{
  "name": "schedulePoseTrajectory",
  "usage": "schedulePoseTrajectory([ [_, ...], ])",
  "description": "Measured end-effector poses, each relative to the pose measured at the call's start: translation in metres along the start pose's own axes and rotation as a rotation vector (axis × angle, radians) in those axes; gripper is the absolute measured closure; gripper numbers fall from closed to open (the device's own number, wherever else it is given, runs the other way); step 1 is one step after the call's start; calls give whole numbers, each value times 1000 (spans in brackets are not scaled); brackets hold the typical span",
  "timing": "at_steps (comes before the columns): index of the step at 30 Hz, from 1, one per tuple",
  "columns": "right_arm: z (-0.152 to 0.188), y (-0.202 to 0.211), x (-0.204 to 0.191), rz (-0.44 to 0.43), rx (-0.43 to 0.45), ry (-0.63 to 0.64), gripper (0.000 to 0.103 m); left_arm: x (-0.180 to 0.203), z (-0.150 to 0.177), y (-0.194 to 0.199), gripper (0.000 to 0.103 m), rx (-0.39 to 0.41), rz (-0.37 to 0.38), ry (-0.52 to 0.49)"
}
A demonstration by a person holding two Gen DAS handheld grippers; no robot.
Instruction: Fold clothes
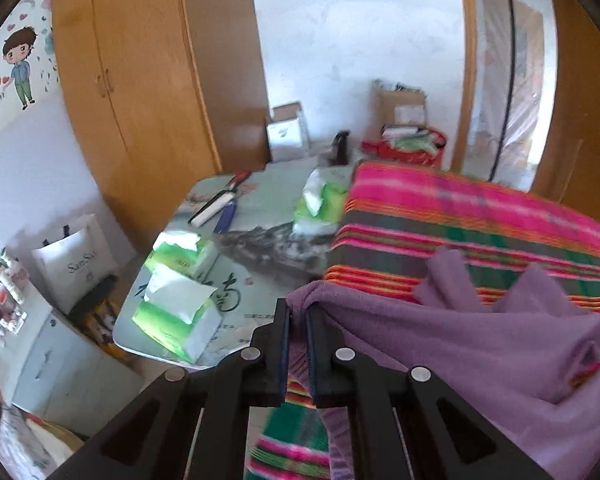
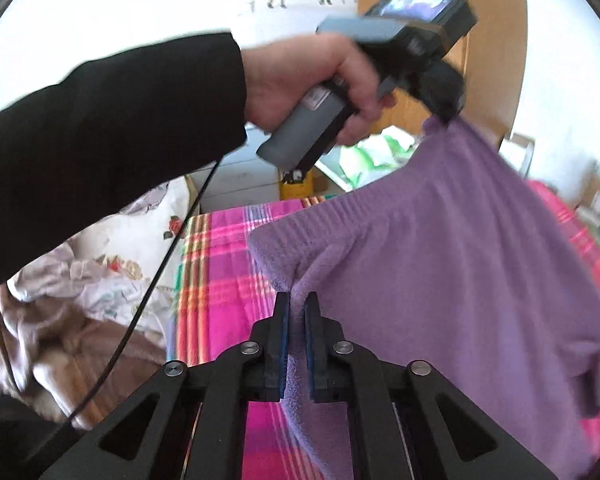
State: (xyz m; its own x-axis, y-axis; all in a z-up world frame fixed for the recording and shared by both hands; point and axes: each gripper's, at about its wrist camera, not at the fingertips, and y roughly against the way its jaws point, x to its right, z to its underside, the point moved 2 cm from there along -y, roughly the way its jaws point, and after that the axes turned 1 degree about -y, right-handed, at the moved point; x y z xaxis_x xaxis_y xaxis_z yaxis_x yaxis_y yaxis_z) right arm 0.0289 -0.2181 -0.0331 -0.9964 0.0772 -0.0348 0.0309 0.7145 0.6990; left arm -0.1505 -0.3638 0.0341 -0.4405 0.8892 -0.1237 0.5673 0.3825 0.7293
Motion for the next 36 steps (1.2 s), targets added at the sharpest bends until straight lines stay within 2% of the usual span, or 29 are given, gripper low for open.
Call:
schedulePoseTrajectory([
  [4,9,17,22,30,17,-66,85,3,27,-33,94,-117,29,-36],
  [5,11,22,28,38,21,-82,82,2,35,-34,93,-123,51,-31],
  [6,14,27,33,46,25,-98,72,-1,42,-30,92,-113,71,-17],
  [8,19,36,45,61,34,-131,67,-8,54,-17,91,-86,107,20],
  [11,26,50,61,85,47,-180,66,-19,64,5,90,-48,136,73],
  [14,33,63,78,108,60,-229,65,-22,81,40,90,-10,131,95],
  [15,36,68,84,116,64,-245,65,-20,90,53,90,0,155,100],
  [17,43,85,116,187,78,-336,64,-9,112,74,89,20,200,91],
  [21,65,114,187,308,90,-568,62,10,131,87,89,22,242,100],
  [22,69,119,199,336,89,-591,61,14,136,89,89,21,252,103],
  [26,81,126,224,443,30,-596,58,33,155,100,89,20,290,114],
  [30,96,116,243,523,-66,-598,58,51,173,110,89,19,329,126],
  [32,99,104,251,521,-80,-614,58,60,182,116,89,19,348,131],
  [36,99,94,267,444,-36,-725,58,75,195,117,89,11,372,133],
])
